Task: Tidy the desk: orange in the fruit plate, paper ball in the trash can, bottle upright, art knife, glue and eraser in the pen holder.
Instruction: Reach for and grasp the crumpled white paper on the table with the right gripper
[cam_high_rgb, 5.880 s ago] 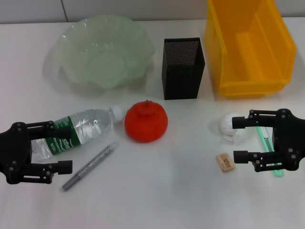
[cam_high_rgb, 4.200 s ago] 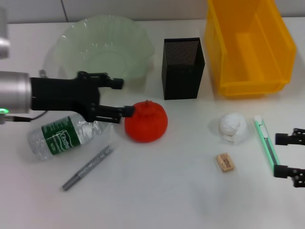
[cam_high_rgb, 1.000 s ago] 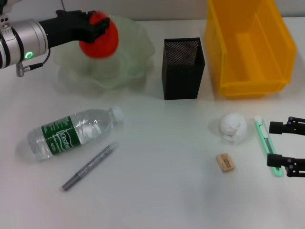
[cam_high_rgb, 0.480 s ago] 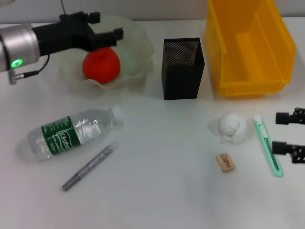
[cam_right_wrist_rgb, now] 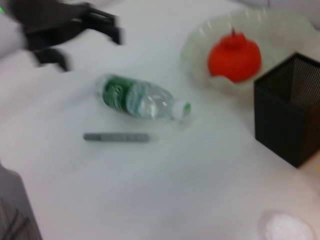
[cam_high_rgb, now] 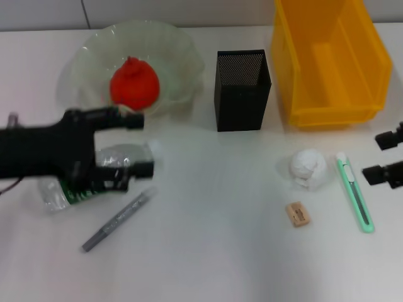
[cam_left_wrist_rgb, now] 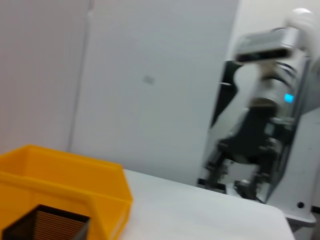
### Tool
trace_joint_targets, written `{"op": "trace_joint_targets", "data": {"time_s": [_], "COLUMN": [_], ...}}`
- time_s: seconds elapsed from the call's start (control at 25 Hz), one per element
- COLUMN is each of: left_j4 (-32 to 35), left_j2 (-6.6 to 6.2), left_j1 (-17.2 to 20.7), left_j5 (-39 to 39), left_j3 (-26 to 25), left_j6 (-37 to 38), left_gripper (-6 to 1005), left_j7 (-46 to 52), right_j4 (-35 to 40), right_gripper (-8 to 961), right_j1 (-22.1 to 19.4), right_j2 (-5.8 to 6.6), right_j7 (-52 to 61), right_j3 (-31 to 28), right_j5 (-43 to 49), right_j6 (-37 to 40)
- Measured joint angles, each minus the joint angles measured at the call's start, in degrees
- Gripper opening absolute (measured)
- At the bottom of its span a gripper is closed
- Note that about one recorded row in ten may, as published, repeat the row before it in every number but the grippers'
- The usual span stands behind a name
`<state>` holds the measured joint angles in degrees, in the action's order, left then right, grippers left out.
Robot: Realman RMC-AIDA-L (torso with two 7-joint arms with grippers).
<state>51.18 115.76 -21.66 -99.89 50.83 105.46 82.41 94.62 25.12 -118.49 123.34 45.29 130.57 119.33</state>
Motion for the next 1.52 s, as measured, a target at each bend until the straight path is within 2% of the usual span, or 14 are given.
{"op": "trace_joint_targets", "data": {"time_s": [0.04, 0.08, 0.16, 0.2, 0.24, 0.28, 0.4, 0.44, 0.52, 0.6, 0.64, 0.84, 1.24, 1.52], "left_j4": [-0.1, -0.2, -0.4, -0.5, -0.5, -0.5, -0.9, -1.7, -2.3, -3.4, -4.6, -5.6, -5.9, -5.9], "left_j2": [0.0, 0.0, -0.01, -0.01, -0.01, -0.01, 0.13, 0.1, 0.06, 0.01, -0.03, -0.08, -0.06, 0.22], "left_j1": [0.7, 1.4, 2.1, 2.7, 2.9, 2.9, 3.3, 3.4, 3.4, 3.4, 3.4, 3.5, 3.6, 3.5], "left_j5": [0.0, 0.0, 0.0, 0.0, -0.1, -0.1, -0.7, -0.7, -0.9, -1.1, -1.2, -1.3, -2.2, -2.7], "left_j3": [0.0, -0.1, -0.2, -0.2, -0.3, -0.3, -0.3, -0.3, -0.3, -0.3, -0.3, -0.3, -0.3, -0.3], "left_j6": [0.8, 1.5, 2.2, 2.3, 2.3, 2.3, 2.4, 2.4, 2.4, 2.4, 2.4, 2.5, 1.0, -0.3], "left_gripper": [862, 862, 862, 862, 862, 862, 863, 863, 863, 863, 863, 863, 862, 863], "left_j7": [-0.9, -1.7, -2.2, -2.2, -2.2, -2.2, -2.2, -2.3, -2.4, -3.2, -4.6, -6.0, -6.0, -6.0], "right_j4": [1.6, 1.6, 1.5, 1.3, 0.8, 0.8, -1.3, -4.3, -5.8, -9.5, -13.8, -20.5, -28.8, -32.4], "right_gripper": [775, 775, 774, 774, 774, 774, 774, 774, 774, 775, 775, 768, 731, 706], "right_j1": [2.1, 2.1, 4.5, 5.6, 7.7, 7.7, 9.5, 10.5, 10.9, 11.8, 13.0, 14.6, 17.3, 18.7], "right_j2": [0.36, 0.36, 0.53, 0.43, -0.28, -0.28, -0.76, -0.77, -0.77, -0.78, -0.78, -0.84, -0.96, -1.03], "right_j7": [5.0, 5.0, 9.8, 11.4, 13.5, 13.5, 16.8, 18.3, 18.7, 19.7, 20.9, 22.7, 23.5, 23.0], "right_j3": [3.6, 3.6, 7.4, 8.9, 12.3, 12.3, 18.3, 21.7, 22.8, 24.6, 27.1, 32.2, 35.0, 35.5], "right_j5": [2.1, 2.1, 5.2, 7.1, 12.0, 12.0, 18.9, 21.0, 21.4, 22.3, 23.7, 26.1, 25.8, 24.5], "right_j6": [0.2, 0.2, 0.0, -0.3, -2.0, -2.0, -6.8, -10.0, -11.5, -14.4, -17.7, -25.0, -31.9, -33.7]}}
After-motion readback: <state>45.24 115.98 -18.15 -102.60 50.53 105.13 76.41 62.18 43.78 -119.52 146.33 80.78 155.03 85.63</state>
